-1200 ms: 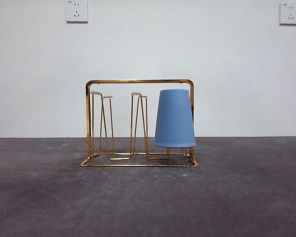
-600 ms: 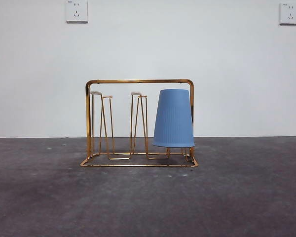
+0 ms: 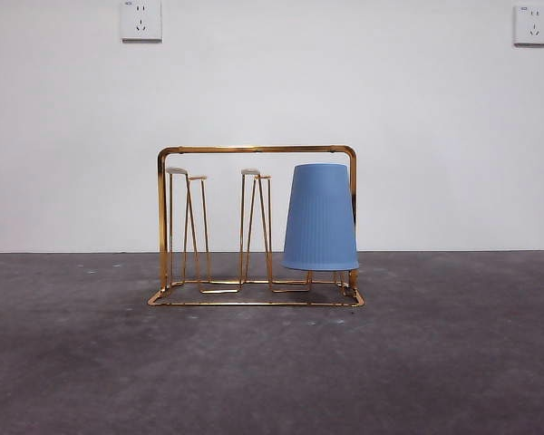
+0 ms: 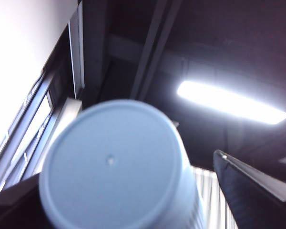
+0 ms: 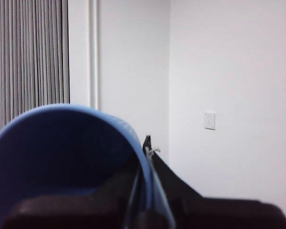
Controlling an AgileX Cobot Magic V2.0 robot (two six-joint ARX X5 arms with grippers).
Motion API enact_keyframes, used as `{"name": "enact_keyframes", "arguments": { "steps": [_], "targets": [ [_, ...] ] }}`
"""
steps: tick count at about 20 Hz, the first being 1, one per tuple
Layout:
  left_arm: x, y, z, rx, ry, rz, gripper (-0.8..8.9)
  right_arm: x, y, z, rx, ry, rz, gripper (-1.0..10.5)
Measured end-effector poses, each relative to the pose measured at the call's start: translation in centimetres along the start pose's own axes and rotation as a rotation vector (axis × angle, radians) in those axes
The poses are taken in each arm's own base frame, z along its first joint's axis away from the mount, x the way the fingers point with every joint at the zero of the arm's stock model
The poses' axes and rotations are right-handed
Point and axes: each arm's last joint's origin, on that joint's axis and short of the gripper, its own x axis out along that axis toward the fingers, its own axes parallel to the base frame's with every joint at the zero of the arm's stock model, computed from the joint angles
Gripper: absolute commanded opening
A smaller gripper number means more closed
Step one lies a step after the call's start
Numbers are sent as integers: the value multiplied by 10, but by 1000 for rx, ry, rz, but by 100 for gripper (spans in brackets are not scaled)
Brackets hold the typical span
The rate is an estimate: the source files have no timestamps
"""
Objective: Pick up cup 1,put cup 1 in the cup rack,pick up cup 2,put cup 2 in the cup rack
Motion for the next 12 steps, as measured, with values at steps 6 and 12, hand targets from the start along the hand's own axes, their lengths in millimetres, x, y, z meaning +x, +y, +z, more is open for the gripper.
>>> {"name": "enact_keyframes", "arguments": {
  "steps": [6, 12],
  "targets": [
    [-1, 3, 1, -14, -2, 12, 115, 2, -1, -2, 2, 4, 9, -12],
    [-1, 3, 1, -21, -1, 14, -8, 2, -1, -2, 2, 4, 9, 12]
  ]
}}
